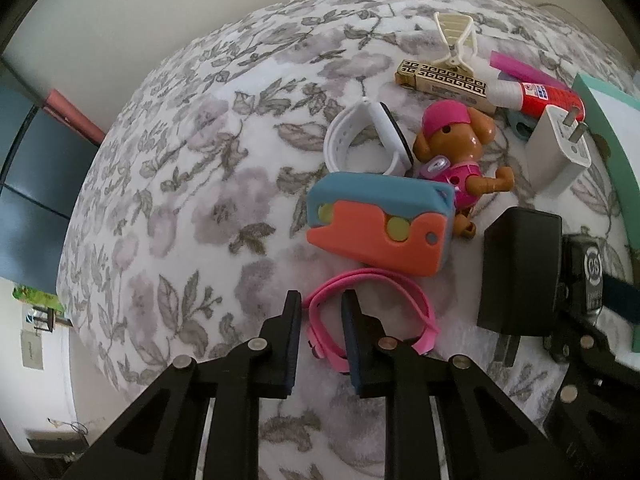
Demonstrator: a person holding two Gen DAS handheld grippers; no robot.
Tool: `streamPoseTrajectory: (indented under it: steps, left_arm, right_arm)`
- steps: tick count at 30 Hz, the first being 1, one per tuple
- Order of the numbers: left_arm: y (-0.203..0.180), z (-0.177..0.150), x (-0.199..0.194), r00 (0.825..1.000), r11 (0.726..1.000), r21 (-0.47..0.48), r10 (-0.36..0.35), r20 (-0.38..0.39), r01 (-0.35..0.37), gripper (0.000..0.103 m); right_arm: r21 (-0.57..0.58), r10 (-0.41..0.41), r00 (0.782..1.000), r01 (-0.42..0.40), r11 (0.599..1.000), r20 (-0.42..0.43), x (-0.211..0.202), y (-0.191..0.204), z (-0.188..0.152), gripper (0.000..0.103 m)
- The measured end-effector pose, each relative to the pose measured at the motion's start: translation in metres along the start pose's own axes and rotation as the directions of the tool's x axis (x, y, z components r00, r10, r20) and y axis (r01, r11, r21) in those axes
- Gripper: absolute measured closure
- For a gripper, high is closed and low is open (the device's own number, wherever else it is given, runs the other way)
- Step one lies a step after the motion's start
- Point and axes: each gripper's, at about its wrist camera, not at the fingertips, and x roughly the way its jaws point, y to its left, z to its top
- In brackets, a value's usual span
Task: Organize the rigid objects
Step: 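Grasp the black toy car with the right tool while the left tool grasps the pink watch band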
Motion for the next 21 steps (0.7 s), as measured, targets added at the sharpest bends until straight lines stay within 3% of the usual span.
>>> streamPoseTrajectory:
  steps: [5, 9, 21]
  left_arm:
    - [-0.005, -0.003, -0.005, 1.0, 1.0, -0.012, 0.001, -0.007, -0.001, 0.084]
    - [0.0, -0.005, -0.009, 0.999, 0.998, -0.052, -0.039, -0.028, 0.037, 0.091]
    - [0.011, 0.002, -0.019, 0.994, 0.991, -0.094, -0.099, -0.039, 0.095, 0.091]
  right_arm:
    - [0.008, 0.018, 1.0, -0.018, 1.0, -0.014, -0.001, -0.001, -0.009, 0.065]
    - [0.037, 0.042, 0.999, -0.041, 0.998, -0.02, -0.003, -0.008, -0.012, 0.065]
    - [0.072, 0.07, 0.997, -0.069, 0.995, -0.012, -0.017, -0.034, -0.009, 0.067]
